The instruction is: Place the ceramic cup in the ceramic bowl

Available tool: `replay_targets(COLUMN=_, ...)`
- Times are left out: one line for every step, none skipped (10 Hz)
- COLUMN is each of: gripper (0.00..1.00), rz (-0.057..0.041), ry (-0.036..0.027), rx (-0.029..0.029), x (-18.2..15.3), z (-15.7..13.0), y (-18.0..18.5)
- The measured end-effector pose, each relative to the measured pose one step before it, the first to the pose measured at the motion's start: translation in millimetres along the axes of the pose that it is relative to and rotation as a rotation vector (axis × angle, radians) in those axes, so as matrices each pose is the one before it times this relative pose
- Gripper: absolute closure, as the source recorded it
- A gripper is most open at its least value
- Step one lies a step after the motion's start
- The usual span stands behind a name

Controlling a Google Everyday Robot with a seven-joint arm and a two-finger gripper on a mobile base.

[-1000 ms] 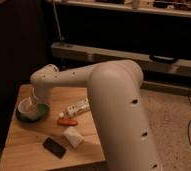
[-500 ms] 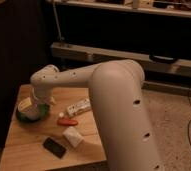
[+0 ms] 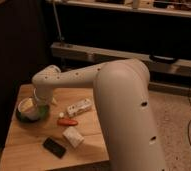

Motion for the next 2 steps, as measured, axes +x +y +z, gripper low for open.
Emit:
replay_targets(gripper=0.06, rz=-0.00164, ry=-0.00124, rx=-0.00126, x=0.82, z=-0.82, y=0.27)
replay_targets(gripper=0.06, rz=-0.00371, ry=-0.00013, rx=-0.00291, x=1.25, z=-0.31, y=1.87)
